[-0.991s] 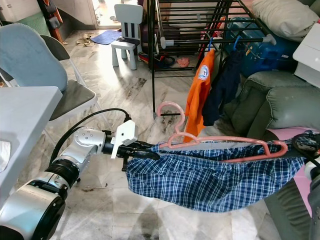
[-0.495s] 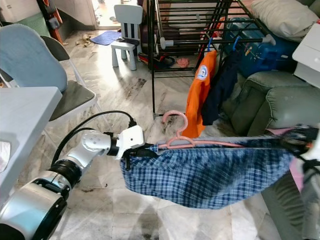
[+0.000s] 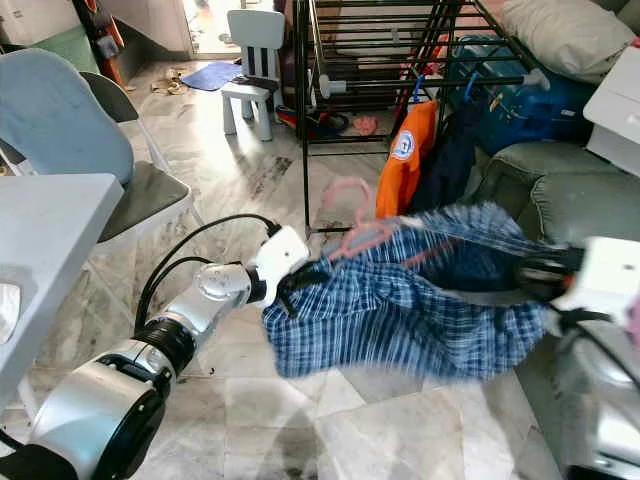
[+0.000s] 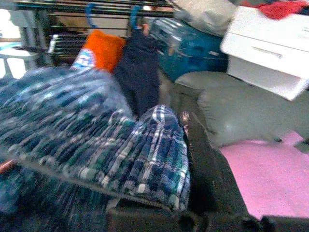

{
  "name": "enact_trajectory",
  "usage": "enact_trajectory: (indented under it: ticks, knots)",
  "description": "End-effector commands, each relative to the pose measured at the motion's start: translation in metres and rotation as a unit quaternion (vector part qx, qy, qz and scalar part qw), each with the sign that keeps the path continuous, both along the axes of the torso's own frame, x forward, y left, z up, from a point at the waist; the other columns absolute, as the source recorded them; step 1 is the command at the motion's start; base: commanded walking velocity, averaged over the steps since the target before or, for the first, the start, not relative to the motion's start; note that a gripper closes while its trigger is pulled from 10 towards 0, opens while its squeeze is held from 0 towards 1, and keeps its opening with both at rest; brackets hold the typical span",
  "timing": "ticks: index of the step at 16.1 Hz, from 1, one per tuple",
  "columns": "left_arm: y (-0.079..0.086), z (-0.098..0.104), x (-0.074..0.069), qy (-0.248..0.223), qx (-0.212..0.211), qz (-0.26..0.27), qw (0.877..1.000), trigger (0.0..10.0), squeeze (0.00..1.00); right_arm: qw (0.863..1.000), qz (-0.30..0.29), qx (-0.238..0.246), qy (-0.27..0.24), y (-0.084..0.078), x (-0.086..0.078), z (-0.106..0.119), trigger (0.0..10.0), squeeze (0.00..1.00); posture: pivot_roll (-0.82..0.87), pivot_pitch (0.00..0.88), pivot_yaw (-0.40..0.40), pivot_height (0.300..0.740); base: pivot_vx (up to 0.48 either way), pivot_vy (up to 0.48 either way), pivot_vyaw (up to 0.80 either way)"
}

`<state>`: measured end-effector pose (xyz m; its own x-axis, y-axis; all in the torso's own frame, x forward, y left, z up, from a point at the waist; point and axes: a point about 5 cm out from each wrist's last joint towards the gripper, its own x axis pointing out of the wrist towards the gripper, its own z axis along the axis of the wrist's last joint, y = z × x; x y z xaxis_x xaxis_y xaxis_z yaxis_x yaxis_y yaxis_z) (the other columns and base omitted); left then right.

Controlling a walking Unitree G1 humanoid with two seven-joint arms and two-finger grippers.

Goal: Hang hanger

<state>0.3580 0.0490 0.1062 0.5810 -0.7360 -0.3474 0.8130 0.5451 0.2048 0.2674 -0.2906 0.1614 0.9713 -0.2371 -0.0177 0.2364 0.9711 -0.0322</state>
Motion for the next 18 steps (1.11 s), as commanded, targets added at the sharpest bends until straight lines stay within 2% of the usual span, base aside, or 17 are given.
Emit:
enact_trajectory:
  ticks: [1, 2, 3, 6, 9, 10, 12, 13, 14, 15, 16, 17, 18]
  knots:
    - [0.0, 0.004, 0.004, -0.003, -0.013, 0.031, 0.999, 0.0, 0.0, 0.999, 0.04, -0.007, -0.015, 0.018, 0.003, 0.004, 0.0, 0.0, -0.08, 0.0, 0.004, 0.74, 0.0, 0.0, 0.0]
    - [-0.001, 0.004, 0.004, -0.003, -0.017, 0.038, 0.999, 0.0, 0.0, 0.998, 0.059, 0.001, -0.015, 0.026, 0.003, 0.002, 0.0, 0.0, -0.08, 0.0, 0.007, 0.74, 0.0, 0.0, 0.0]
    - [-0.004, 0.006, 0.006, 0.0, -0.03, 0.066, 0.997, 0.0, 0.0, 0.993, 0.115, 0.012, -0.008, 0.048, 0.003, -0.003, 0.0, 0.0, -0.09, 0.0, 0.009, 0.74, 0.0, 0.0, 0.0]
    - [-0.008, 0.006, 0.006, 0.017, -0.046, 0.074, 0.996, 0.0, 0.0, 0.98, 0.194, 0.007, 0.041, 0.073, -0.007, -0.023, 0.0, 0.0, -0.09, 0.0, 0.01, 0.74, 0.0, 0.0, 0.0]
    - [-0.01, 0.01, 0.008, 0.018, -0.054, 0.08, 0.995, 0.0, 0.0, 0.953, 0.276, 0.015, 0.124, 0.096, -0.026, -0.05, 0.0, 0.0, -0.09, 0.0, 0.009, 0.74, 0.0, 0.0, 0.0]
    - [-0.01, 0.012, 0.009, 0.02, -0.06, 0.087, 0.994, 0.0, 0.0, 0.936, 0.315, 0.011, 0.159, 0.107, -0.039, -0.063, 0.0, 0.0, -0.09, 0.0, 0.007, 0.74, 0.0, 0.0, 0.0]
    - [-0.01, 0.012, 0.01, 0.023, -0.064, 0.09, 0.994, 0.0, 0.0, 0.922, 0.342, -0.001, 0.18, 0.113, -0.048, -0.069, 0.0, 0.0, -0.09, 0.0, 0.007, 0.74, 0.0, 0.0, 0.0]
    - [-0.009, 0.014, 0.011, 0.023, -0.066, 0.091, 0.993, 0.0, 0.0, 0.91, 0.362, -0.016, 0.201, 0.119, -0.053, -0.076, 0.0, 0.0, -0.09, 0.0, 0.005, 0.74, 0.0, 0.0, 0.0]
    - [-0.009, 0.014, 0.011, 0.023, -0.066, 0.092, 0.993, 0.0, 0.0, 0.908, 0.365, -0.019, 0.206, 0.12, -0.054, -0.077, 0.0, 0.0, -0.09, 0.0, 0.005, 0.74, 0.0, 0.0, 0.0]
    - [-0.008, 0.015, 0.012, 0.021, -0.067, 0.092, 0.993, 0.0, 0.0, 0.9, 0.358, -0.067, 0.24, 0.115, -0.055, -0.088, 10.0, 0.0, -0.09, 0.0, 0.002, 0.74, 0.0, 0.0, 0.0]
    - [-0.007, 0.016, 0.012, 0.02, -0.067, 0.093, 0.993, 0.0, 0.0, 0.9, 0.338, -0.094, 0.257, 0.108, -0.053, -0.094, 10.0, 0.0, -0.09, 0.0, 0.0, 0.74, 0.0, 0.0, 0.0]
    - [-0.005, 0.017, 0.013, 0.015, -0.063, 0.092, 0.994, 0.0, 0.0, 0.907, 0.32, -0.096, 0.255, 0.1, -0.051, -0.093, 10.0, 0.0, -0.09, 0.0, -0.001, 0.74, 0.0, 0.0, 0.0]
    - [-0.003, 0.017, 0.014, 0.013, -0.062, 0.095, 0.993, 0.0, 0.0, 0.914, 0.299, -0.098, 0.255, 0.092, -0.049, -0.091, 10.0, 1.0, -0.09, 0.0, -0.004, 0.74, 0.0, 0.0, 0.0]
